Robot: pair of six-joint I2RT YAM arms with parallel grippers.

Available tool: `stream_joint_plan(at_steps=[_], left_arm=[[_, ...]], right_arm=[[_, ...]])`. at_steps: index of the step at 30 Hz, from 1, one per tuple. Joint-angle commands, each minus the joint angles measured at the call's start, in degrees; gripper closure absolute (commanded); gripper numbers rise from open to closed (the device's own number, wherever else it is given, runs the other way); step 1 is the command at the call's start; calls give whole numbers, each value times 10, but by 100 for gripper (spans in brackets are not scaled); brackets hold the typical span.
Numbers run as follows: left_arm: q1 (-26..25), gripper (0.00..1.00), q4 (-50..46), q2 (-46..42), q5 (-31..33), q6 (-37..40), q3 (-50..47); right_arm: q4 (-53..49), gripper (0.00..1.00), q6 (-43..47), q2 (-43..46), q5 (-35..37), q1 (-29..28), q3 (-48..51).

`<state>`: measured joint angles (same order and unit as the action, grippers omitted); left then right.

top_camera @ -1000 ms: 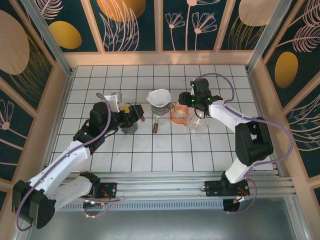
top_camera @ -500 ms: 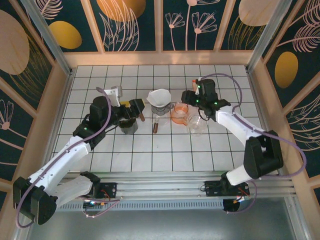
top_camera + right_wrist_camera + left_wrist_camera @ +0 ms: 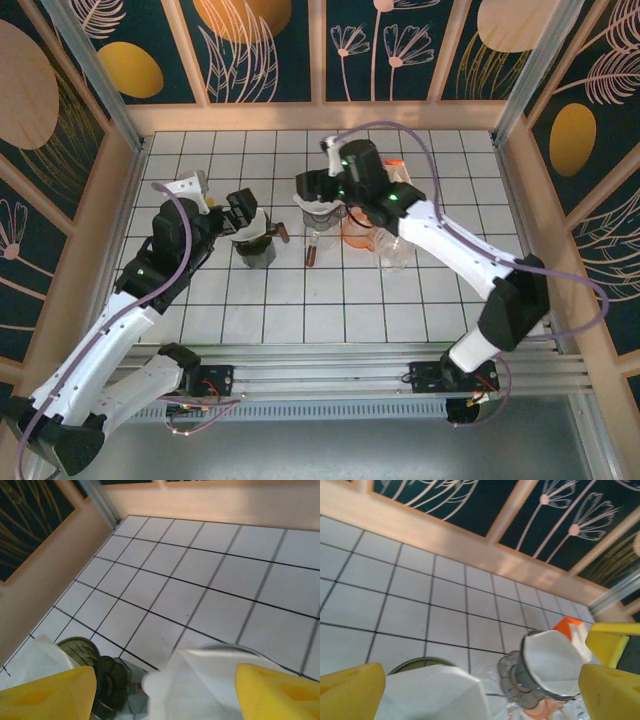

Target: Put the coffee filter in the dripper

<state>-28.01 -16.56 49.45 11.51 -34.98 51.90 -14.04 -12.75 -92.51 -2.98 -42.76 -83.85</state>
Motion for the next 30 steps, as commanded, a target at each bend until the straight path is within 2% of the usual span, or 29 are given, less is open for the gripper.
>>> stream_joint_plan(at_steps=[1, 5, 11, 25, 30], left_arm=[[3, 5, -64, -18, 39, -15, -15], [4, 13, -86, -33, 44, -24, -26], [10, 13, -116, -52, 44, -35, -44], [10, 14, -99, -62, 24, -62, -94], [10, 14, -86, -54, 30, -66, -112]], right_arm=[[-84, 26, 66, -62, 11, -26, -81], [-128, 25, 98, -120, 19, -48, -168], [-177, 25, 137, -168, 34, -77, -245], [-236, 26, 181, -226, 36, -113, -316], [-241, 29, 183, -252, 71, -113, -335]])
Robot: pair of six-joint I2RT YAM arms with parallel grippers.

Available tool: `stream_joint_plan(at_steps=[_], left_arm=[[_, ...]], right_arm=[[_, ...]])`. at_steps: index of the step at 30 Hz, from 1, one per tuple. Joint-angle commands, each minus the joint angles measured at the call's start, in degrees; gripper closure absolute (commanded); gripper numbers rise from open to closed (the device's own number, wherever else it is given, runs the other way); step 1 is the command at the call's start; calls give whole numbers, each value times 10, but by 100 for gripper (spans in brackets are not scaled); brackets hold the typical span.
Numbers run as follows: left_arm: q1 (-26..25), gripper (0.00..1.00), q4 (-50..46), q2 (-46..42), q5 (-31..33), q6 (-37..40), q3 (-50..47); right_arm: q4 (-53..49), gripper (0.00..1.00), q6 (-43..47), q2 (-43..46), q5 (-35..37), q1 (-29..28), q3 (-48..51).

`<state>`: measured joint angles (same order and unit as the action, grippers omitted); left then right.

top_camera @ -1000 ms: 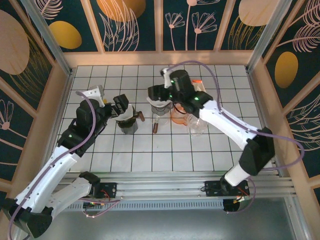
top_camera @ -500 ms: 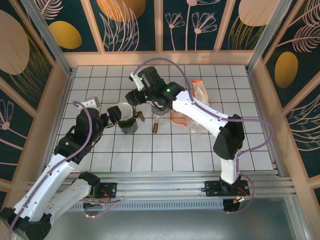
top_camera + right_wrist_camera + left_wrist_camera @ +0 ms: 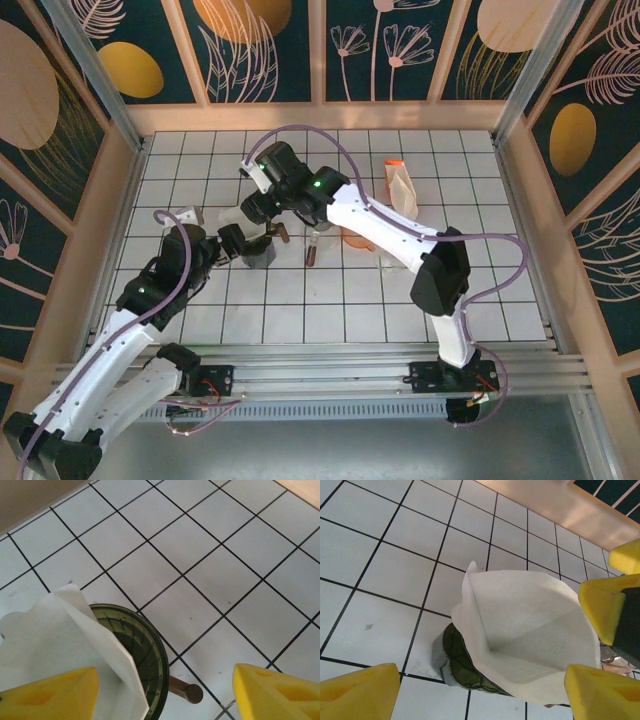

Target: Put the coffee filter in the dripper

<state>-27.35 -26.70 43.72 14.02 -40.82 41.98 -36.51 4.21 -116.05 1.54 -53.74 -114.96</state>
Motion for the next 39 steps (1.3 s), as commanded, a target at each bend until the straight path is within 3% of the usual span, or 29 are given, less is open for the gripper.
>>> stream_joint_plan(at_steps=[1, 33, 39], left_arm=[[4, 15, 19, 6, 5, -10, -14], [5, 18, 68, 35, 0, -14, -66], [5, 11, 65, 28, -3, -15, -57]], right_arm=[[-18, 29, 14, -20, 30, -4, -29], [-9, 33, 17, -52, 83, -5, -10], [7, 31, 19, -38, 91, -10, -15]])
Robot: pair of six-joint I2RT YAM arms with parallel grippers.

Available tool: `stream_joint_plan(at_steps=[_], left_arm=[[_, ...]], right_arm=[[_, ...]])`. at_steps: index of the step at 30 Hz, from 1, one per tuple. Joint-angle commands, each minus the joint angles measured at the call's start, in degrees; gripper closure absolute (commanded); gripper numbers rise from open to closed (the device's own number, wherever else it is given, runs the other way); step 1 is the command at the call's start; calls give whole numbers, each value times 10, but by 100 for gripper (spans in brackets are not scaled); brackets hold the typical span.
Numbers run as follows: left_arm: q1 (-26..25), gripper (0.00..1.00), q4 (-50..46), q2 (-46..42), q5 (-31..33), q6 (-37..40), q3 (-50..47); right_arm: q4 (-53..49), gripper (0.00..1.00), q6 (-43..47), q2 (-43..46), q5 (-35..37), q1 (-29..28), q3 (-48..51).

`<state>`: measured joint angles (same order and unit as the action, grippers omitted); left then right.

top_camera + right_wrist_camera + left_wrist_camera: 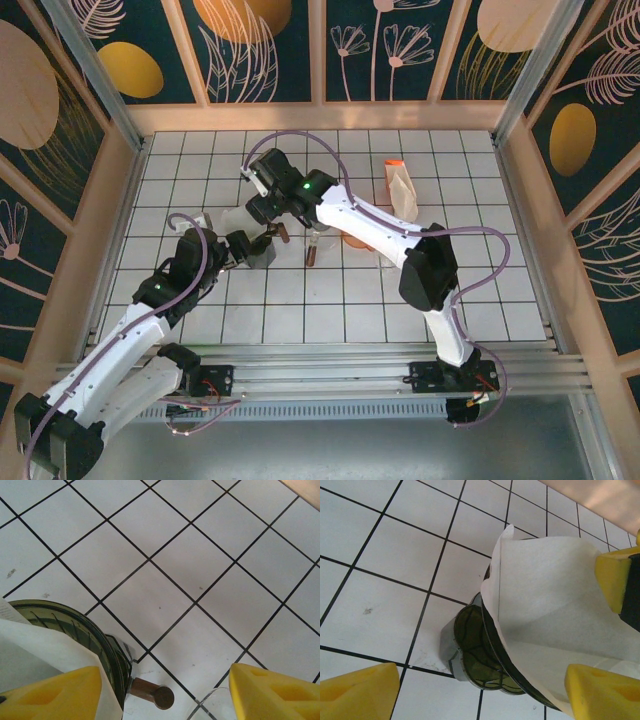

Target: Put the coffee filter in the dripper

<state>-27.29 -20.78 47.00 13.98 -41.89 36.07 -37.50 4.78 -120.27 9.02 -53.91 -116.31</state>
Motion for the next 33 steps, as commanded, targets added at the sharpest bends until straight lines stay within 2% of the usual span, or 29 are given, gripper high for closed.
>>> stream_joint_plan(at_steps=[1, 5, 13, 17, 21, 26, 29, 31, 33], left_arm=[[5, 9, 3, -6, -2, -4, 5], [4, 2, -7, -14, 1, -3, 20], [5, 2, -36, -34, 23, -1, 59], [5, 1, -43, -43, 25, 2, 82], [5, 1, -40, -45, 31, 10, 101], [4, 1, -24, -57, 33, 10, 104], [4, 1, -21, -63, 39, 9, 99], [4, 1, -19, -65, 41, 6, 94], [4, 2, -16, -66, 41, 5, 91]], right_arm=[[19, 30, 13, 6, 20, -8, -2], [34, 28, 10, 22, 35, -9, 5], [81, 26, -9, 69, 70, -12, 41], [127, 26, -23, 122, 93, -10, 97], [180, 26, -55, 210, 95, 6, 196], [225, 29, -132, 346, 80, 66, 353], [252, 37, -198, 424, 9, 148, 468], [265, 43, -226, 436, -60, 203, 515], [263, 48, -231, 410, -93, 223, 523]])
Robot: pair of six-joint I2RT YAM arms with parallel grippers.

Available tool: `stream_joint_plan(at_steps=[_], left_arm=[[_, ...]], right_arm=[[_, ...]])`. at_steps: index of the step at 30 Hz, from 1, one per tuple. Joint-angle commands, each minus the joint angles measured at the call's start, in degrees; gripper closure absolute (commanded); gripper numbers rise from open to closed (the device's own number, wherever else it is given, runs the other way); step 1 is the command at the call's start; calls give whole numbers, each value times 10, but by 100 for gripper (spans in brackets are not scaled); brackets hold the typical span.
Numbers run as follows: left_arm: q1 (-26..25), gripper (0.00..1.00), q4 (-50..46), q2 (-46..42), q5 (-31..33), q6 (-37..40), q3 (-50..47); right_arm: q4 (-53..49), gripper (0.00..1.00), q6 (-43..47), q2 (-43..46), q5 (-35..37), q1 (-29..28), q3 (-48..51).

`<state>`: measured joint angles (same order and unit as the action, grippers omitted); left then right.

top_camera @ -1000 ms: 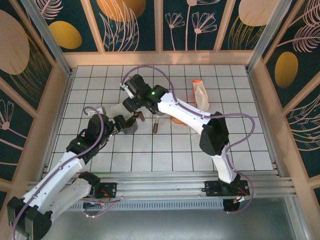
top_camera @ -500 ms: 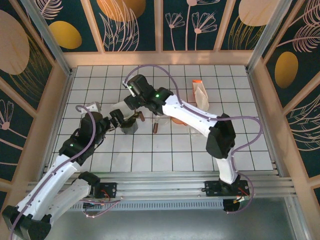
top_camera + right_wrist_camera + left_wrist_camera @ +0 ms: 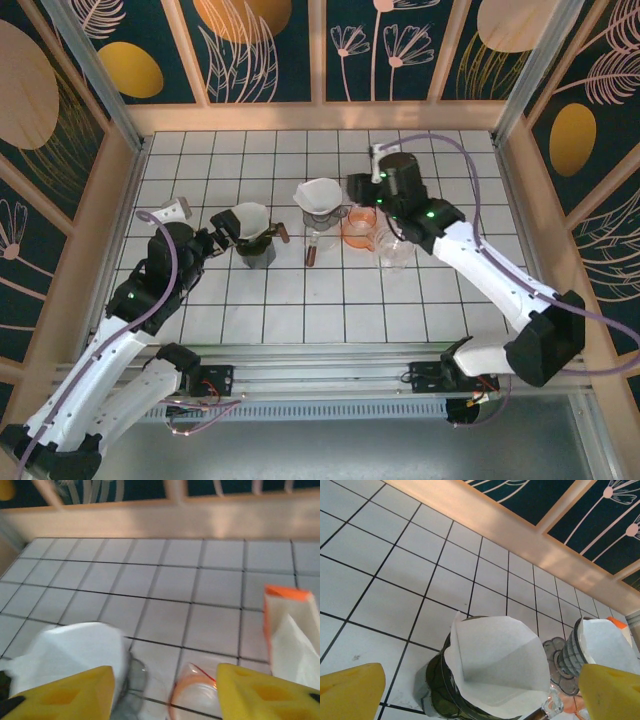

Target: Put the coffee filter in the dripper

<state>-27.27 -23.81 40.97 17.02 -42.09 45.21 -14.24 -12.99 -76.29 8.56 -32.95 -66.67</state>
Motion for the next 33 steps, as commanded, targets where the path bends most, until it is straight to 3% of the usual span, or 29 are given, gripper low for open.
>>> stream_joint_plan(at_steps=[1, 13, 22, 33], left_arm=[[4, 1, 13, -5, 13, 5, -1], [4, 2, -9, -25, 18, 0, -2], [4, 1, -12, -29, 19, 0, -4], [4, 1, -21, -41, 35, 4, -7]], right_arm=[[34, 49, -54, -48, -100, 26, 26], [58, 56, -73, -241, -171, 123, -61], [-27, 58, -28, -354, -212, 144, -171], [-69, 62, 4, -376, -234, 139, -172]])
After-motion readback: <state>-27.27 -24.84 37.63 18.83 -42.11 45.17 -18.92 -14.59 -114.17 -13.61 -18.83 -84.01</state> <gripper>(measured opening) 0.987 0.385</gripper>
